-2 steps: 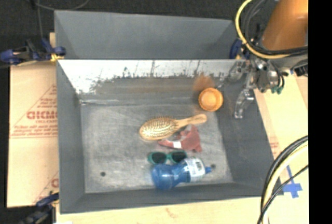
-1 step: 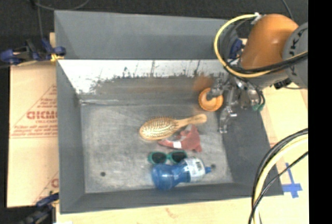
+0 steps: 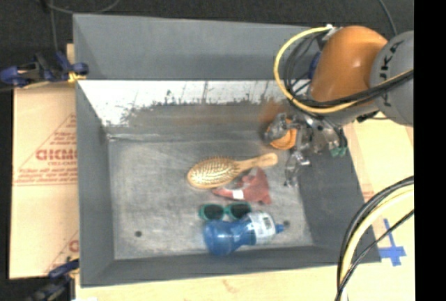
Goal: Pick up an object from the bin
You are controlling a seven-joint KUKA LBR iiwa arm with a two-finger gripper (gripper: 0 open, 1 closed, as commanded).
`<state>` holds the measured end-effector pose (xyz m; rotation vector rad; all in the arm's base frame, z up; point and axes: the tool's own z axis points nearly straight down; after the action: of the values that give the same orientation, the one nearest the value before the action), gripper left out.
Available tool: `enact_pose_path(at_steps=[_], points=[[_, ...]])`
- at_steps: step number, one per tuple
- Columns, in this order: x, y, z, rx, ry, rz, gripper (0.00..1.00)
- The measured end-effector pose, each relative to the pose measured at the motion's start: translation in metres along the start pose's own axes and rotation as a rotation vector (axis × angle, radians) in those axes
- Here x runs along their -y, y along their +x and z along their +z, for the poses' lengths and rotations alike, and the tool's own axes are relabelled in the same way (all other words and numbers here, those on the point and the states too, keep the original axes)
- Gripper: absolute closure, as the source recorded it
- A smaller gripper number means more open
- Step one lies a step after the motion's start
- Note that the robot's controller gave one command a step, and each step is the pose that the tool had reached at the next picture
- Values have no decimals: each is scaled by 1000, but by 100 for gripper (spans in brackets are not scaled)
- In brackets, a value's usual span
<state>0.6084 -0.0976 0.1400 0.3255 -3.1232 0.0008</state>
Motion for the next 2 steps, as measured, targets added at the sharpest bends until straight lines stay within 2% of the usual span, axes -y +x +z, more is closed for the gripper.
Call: enact_pose_path(at_steps=[1, 2], points=[[-13, -9, 7, 8, 4, -122, 0], [-36, 8, 67, 22, 9, -238, 0]])
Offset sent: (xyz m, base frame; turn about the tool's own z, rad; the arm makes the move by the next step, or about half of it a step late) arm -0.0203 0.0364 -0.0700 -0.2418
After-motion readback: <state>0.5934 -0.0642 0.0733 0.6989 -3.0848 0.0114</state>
